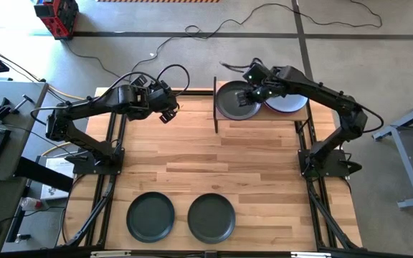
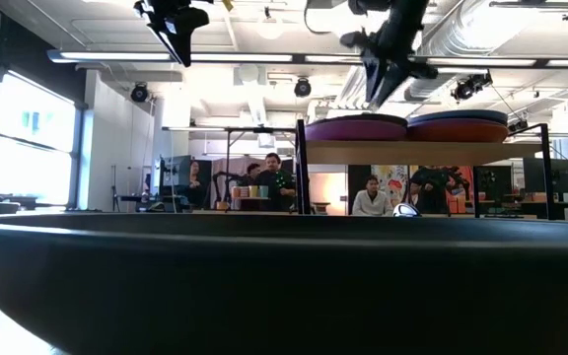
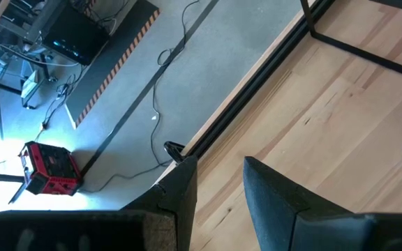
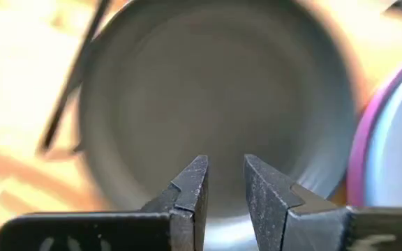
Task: Place and stack plates onto a shelf
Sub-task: Stack the right black plate on top of the other black plate on the shelf
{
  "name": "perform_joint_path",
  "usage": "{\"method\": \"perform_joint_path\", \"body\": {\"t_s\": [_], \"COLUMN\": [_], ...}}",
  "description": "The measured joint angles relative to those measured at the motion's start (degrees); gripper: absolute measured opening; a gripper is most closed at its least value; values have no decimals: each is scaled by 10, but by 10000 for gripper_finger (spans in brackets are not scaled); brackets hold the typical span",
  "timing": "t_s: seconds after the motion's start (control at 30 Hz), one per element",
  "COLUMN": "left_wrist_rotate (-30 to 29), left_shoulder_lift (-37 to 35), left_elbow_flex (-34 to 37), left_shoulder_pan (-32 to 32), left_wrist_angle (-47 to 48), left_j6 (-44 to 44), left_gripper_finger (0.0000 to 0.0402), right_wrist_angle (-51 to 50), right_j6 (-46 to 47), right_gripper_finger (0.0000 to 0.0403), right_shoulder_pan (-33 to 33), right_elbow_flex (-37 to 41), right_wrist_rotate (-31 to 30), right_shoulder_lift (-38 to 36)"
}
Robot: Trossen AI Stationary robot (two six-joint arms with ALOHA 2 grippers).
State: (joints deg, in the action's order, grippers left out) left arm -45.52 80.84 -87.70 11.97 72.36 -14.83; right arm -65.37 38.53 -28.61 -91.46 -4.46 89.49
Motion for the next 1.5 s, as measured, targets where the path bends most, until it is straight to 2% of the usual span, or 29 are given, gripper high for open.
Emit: {"method": "perform_joint_path", "body": {"t_s": [0.27, 0.4, 0.7, 0.8, 0.97, 1.27, 1.5], "left_wrist_rotate": [0, 17, 262, 301, 302, 298, 256], "left_shoulder_lift": [0, 0, 0, 0, 0, 0, 0], "left_elbow_flex": [0, 0, 0, 0, 0, 0, 22], "left_shoulder_pan": [0, 0, -4, -17, -56, -153, -246], "left_wrist_angle": [-39, -51, -34, -27, -17, -16, -19], "left_j6": [0, -1, -38, -84, -157, -283, -411], "left_gripper_finger": [106, 106, 106, 106, 106, 106, 106], "right_wrist_angle": [-31, -31, 52, 89, 135, 293, 334], "right_j6": [44, 65, 174, 204, 258, 257, 231], "right_gripper_finger": [73, 73, 73, 73, 73, 73, 73], "right_shoulder_pan": [126, 204, 352, 382, 413, 463, 484], "right_elbow_flex": [-29, -15, 79, 111, 164, 255, 267], "right_wrist_rotate": [117, 117, 107, 81, 63, 55, 66], "right_shoulder_lift": [0, 0, 1, 1, 1, 6, 71]}}
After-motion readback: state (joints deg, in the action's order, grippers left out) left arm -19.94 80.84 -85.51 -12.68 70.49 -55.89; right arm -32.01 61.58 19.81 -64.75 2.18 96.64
